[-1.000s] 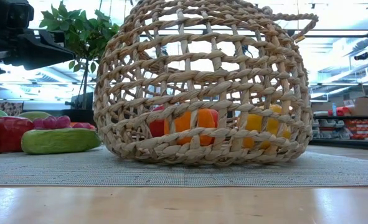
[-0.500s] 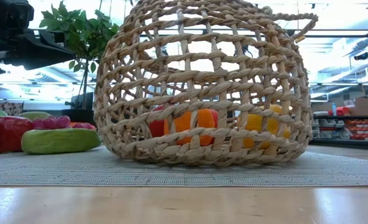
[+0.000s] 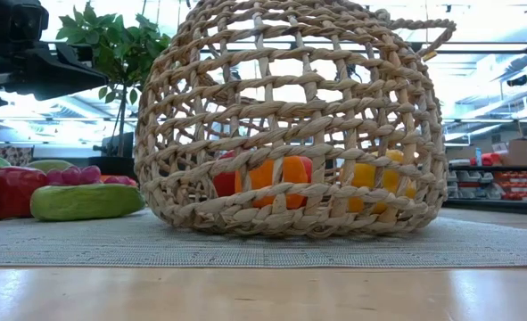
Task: Build produce basket
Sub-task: Put the red pomegranate into the brown basket
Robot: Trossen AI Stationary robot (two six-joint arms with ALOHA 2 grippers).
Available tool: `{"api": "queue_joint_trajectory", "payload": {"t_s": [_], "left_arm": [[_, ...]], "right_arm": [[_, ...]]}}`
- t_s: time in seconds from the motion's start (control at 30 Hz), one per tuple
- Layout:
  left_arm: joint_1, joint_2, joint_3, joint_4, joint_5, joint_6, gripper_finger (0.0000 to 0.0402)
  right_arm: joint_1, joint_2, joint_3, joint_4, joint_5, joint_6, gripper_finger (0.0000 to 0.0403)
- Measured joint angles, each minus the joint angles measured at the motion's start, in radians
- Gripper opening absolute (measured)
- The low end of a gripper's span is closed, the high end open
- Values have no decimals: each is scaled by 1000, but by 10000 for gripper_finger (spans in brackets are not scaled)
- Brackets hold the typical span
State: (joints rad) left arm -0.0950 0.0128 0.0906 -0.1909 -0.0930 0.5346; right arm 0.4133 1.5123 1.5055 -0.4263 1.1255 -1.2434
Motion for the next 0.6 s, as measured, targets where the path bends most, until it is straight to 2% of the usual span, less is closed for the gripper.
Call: {"api": "queue_joint_trajectory", "payload": {"t_s": [0.1, 0.2, 0.6], "left_arm": [[0, 0, 0, 0, 0, 0, 32], [0, 0, 0, 0, 0, 0, 35], [0, 0, 0, 0, 0, 0, 28]], "right_arm": [[-6, -12, 0, -2, -14, 179, 355], [-25, -38, 0, -4, -82, 333, 355], [-135, -152, -5, -124, -537, 833, 355]]}}
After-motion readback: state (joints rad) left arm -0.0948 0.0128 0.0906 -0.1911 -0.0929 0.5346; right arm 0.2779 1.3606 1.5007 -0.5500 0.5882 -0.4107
